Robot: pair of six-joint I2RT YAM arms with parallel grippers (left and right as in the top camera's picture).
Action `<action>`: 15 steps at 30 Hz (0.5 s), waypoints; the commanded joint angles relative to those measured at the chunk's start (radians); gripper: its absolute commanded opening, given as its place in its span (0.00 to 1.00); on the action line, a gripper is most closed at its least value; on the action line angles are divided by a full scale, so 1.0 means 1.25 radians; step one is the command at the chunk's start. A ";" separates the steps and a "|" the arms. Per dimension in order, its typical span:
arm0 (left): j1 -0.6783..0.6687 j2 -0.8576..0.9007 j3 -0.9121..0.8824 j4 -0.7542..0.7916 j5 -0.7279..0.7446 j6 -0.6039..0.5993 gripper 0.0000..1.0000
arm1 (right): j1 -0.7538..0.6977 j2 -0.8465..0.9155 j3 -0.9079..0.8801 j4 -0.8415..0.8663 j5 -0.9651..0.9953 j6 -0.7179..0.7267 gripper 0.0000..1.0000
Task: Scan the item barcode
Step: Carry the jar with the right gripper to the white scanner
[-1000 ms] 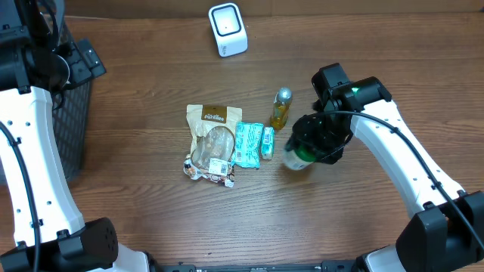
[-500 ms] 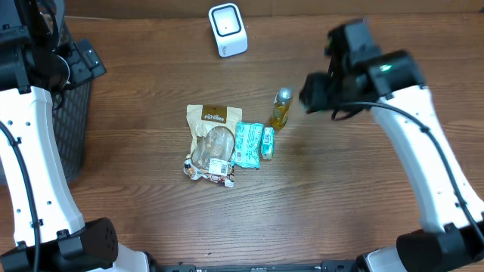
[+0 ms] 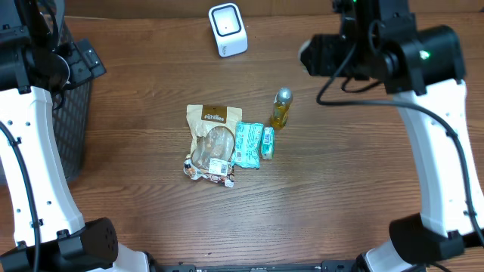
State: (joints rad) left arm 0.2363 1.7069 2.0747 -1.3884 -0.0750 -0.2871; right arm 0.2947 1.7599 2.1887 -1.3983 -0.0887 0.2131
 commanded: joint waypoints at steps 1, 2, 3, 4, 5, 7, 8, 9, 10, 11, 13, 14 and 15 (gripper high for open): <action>-0.001 0.005 0.006 0.001 0.004 0.002 1.00 | 0.000 0.017 0.014 0.036 -0.090 -0.004 0.08; -0.001 0.005 0.006 0.001 0.004 0.002 1.00 | 0.002 0.024 0.013 0.042 -0.101 -0.004 0.10; -0.001 0.005 0.006 0.001 0.004 0.002 1.00 | 0.005 0.034 0.013 0.049 -0.106 -0.004 0.10; -0.001 0.005 0.006 0.001 0.004 0.002 0.99 | 0.009 0.045 0.013 0.054 -0.104 -0.004 0.10; -0.001 0.005 0.006 0.001 0.004 0.002 0.99 | 0.012 0.054 0.013 0.060 -0.104 -0.004 0.09; -0.001 0.005 0.006 0.001 0.004 0.002 1.00 | 0.021 0.073 0.009 0.078 -0.104 -0.004 0.09; -0.001 0.005 0.006 0.001 0.004 0.002 1.00 | 0.026 0.083 0.004 0.093 -0.104 -0.004 0.09; -0.001 0.005 0.006 0.001 0.004 0.002 1.00 | 0.031 0.092 -0.002 0.108 -0.104 -0.004 0.10; -0.001 0.005 0.006 0.001 0.004 0.002 1.00 | 0.037 0.101 -0.009 0.129 -0.104 -0.004 0.10; -0.001 0.005 0.006 0.001 0.004 0.002 1.00 | 0.041 0.108 -0.014 0.145 -0.104 -0.004 0.11; -0.001 0.005 0.006 0.001 0.004 0.002 1.00 | 0.048 0.126 -0.018 0.175 -0.104 -0.004 0.24; -0.001 0.005 0.006 0.001 0.004 0.002 1.00 | 0.048 0.136 -0.018 0.192 -0.104 -0.004 0.24; -0.001 0.005 0.006 0.001 0.004 0.002 1.00 | 0.049 0.145 -0.018 0.207 -0.104 -0.004 0.22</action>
State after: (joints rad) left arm 0.2363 1.7069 2.0747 -1.3884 -0.0750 -0.2874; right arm 0.3473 1.9202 2.1666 -1.1759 -0.2054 0.2123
